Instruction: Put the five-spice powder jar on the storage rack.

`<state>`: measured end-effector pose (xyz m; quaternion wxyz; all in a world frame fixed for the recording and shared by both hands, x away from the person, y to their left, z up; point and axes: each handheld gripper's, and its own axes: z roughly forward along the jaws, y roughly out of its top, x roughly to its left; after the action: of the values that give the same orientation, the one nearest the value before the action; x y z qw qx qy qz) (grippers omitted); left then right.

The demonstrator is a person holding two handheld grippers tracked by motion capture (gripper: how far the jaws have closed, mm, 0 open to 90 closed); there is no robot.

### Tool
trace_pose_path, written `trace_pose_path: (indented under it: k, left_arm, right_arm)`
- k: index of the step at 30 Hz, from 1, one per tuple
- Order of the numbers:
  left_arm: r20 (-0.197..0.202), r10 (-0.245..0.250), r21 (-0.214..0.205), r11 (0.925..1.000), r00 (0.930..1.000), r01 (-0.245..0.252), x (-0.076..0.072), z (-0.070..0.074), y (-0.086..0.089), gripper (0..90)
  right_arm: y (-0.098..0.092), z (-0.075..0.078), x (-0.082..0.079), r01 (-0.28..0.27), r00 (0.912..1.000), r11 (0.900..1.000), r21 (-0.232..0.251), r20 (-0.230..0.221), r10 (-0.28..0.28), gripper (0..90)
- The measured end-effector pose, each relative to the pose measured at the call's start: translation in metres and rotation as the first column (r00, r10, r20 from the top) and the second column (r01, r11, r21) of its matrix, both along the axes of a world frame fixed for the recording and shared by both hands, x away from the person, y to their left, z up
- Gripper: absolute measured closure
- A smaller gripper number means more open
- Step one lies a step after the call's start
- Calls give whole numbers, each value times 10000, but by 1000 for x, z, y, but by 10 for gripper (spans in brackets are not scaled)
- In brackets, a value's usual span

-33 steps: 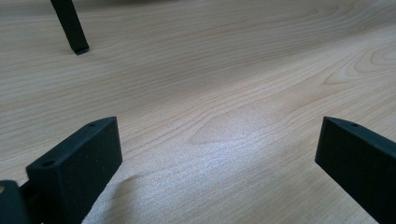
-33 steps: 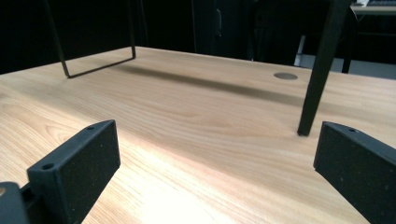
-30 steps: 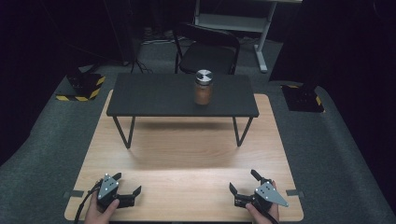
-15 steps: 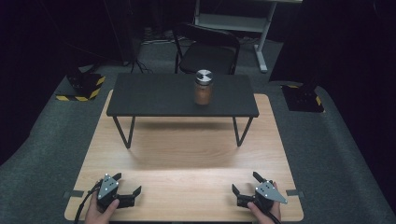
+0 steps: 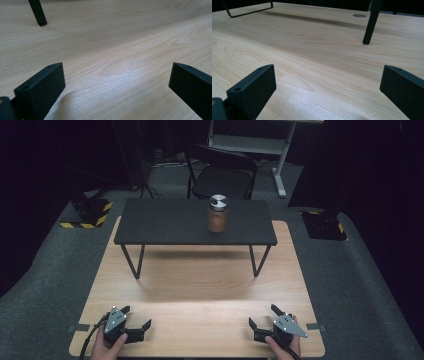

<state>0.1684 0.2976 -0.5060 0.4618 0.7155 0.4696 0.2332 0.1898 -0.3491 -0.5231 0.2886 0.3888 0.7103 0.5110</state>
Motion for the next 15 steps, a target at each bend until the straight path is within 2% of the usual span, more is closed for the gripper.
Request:
trace_pose_path:
  k: [15]
  left_arm:
    - [87, -116, -19, 9999, 9999, 116, -1, -1, 2, 9]
  right_arm:
    - [1, 1, 0, -32, 10000, 10000, -19, -85, 32, 2]
